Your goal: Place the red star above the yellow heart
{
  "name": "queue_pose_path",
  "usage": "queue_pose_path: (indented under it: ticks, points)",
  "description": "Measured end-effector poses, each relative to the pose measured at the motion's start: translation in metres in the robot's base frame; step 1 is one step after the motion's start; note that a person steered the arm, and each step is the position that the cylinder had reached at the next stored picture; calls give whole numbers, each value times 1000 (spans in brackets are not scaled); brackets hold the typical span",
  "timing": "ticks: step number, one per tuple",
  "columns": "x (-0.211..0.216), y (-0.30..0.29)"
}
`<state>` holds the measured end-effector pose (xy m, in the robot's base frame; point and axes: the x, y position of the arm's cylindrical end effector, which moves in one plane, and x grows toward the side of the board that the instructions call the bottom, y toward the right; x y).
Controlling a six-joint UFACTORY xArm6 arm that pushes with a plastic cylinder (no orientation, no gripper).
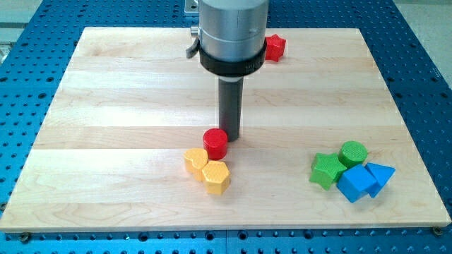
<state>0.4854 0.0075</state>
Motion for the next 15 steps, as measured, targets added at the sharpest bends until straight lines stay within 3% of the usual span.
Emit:
queue_pose_path:
  ticks: [1,2,3,4,5,6,10,11,13,14,15]
  points:
    - [18,0]
    - [0,26]
    - [-71,113]
    - [-171,179]
    - [-250,184]
    - [-239,117]
    - [-114,-93]
    - [-91,-67]
    - [-176,-19]
    - [-152,0]
    - [-104,-29]
